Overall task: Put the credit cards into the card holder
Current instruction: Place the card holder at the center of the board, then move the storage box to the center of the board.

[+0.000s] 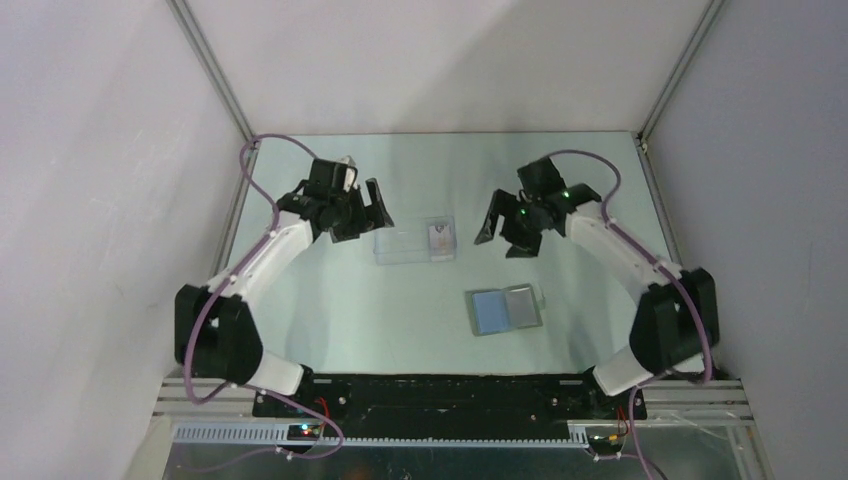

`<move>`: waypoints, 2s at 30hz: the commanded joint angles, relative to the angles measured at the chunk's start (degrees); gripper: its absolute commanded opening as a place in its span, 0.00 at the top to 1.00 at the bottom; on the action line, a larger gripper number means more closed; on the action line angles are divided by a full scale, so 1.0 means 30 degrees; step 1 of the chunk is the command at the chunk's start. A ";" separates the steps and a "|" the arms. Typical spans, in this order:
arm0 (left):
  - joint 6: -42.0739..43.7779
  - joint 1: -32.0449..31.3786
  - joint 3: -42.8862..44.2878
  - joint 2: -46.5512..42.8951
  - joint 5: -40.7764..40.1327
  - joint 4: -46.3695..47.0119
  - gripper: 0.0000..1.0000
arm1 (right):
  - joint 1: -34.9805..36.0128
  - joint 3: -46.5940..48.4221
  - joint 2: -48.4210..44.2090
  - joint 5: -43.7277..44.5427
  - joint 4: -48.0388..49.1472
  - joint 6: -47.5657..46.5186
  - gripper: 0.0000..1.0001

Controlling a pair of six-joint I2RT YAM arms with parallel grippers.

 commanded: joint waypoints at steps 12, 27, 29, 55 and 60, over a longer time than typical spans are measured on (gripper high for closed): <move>0.1359 0.0359 0.5479 0.7516 0.5468 -0.0347 0.27 | 0.0569 1.3817 1.3180 -0.3198 -0.1948 -0.2500 0.50; 0.0922 -0.1262 0.6560 1.0644 0.5695 -0.0325 0.41 | 0.2136 1.4027 1.4845 -0.0654 -0.2615 -0.4300 0.81; 0.0931 -0.1355 0.6481 1.0736 0.5571 -0.0326 0.44 | 0.2314 1.3812 1.4592 -0.0424 -0.2628 -0.4417 0.89; -0.0758 -0.2368 0.2032 0.6774 0.4879 0.0551 0.56 | 0.5021 0.8794 0.9712 0.0830 -0.2289 -0.3541 0.60; -0.1659 -0.2641 0.1437 0.6559 0.5450 0.1668 0.61 | 0.3904 0.7427 0.8425 -0.1097 -0.1133 -0.2640 0.56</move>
